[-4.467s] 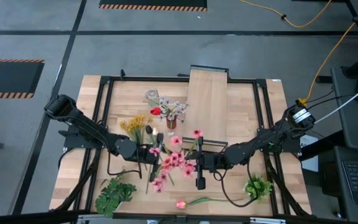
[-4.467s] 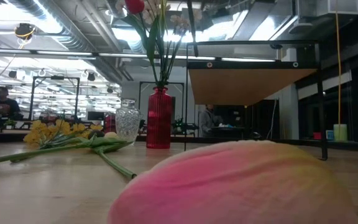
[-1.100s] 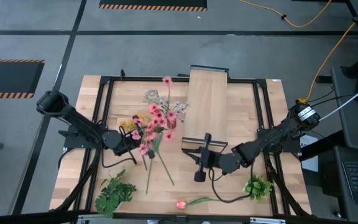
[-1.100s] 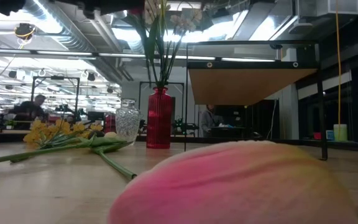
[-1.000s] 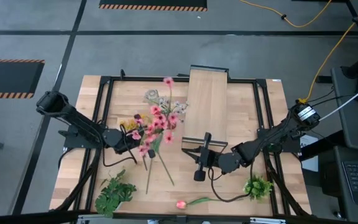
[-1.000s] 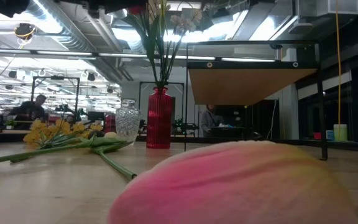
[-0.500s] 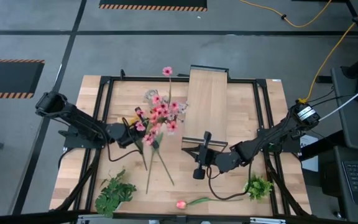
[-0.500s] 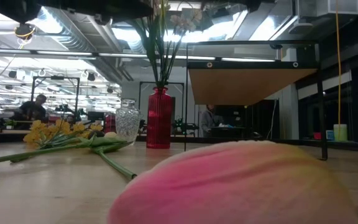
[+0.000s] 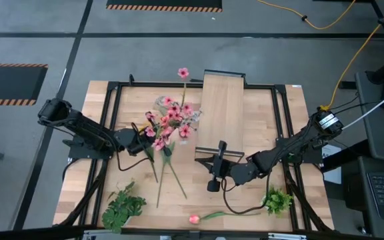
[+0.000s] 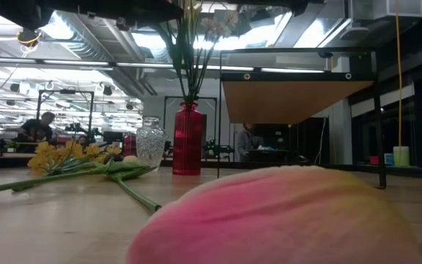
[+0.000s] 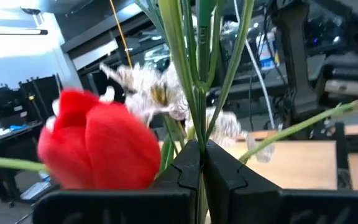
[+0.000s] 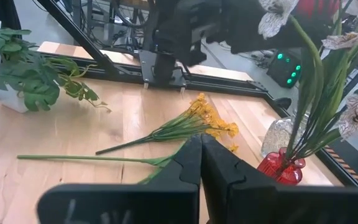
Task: Pick and place flowers into a vace then onto a shelf
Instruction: Put the pink flowers into the red vase
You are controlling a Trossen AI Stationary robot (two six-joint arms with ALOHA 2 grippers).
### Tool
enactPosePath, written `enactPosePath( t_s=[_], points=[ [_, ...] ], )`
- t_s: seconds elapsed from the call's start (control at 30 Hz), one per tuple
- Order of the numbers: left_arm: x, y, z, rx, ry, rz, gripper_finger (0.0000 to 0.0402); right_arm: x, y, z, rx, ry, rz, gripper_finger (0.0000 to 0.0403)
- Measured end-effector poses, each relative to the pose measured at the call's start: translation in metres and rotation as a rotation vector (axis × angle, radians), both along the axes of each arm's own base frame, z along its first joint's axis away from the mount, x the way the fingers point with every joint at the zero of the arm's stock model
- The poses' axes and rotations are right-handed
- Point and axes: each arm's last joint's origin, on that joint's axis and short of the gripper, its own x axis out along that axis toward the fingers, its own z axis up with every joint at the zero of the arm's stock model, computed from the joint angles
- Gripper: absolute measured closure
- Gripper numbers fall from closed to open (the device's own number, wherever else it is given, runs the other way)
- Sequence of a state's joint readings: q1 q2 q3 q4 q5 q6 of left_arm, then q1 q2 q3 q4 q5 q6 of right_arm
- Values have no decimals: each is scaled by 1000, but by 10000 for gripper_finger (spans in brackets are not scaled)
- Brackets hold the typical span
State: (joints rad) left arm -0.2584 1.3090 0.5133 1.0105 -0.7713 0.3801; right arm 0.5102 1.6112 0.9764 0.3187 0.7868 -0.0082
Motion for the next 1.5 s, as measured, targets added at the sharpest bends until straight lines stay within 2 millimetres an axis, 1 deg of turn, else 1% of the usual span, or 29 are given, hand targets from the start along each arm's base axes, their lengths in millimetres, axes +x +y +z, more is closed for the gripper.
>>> enactPosePath(
  t_s=[0.23,0.47,0.63,1.03,1.3,1.5],
  points=[
    [-1,0,3,25,-17,-2,398,0,0,-1,-6,11,0,401],
    [-1,0,3,19,-12,12,398,0,0,-1,-7,12,0,395],
    [-1,2,-1,6,20,69,398,0,0,-1,-7,13,0,394],
    [0,2,-4,-39,24,67,398,2,-6,-2,14,11,-25,393],
    [3,16,-14,-103,70,100,398,3,-8,-3,12,21,-29,393],
    [5,25,-19,-136,94,81,398,2,-8,-4,8,28,-29,393]
  ],
)
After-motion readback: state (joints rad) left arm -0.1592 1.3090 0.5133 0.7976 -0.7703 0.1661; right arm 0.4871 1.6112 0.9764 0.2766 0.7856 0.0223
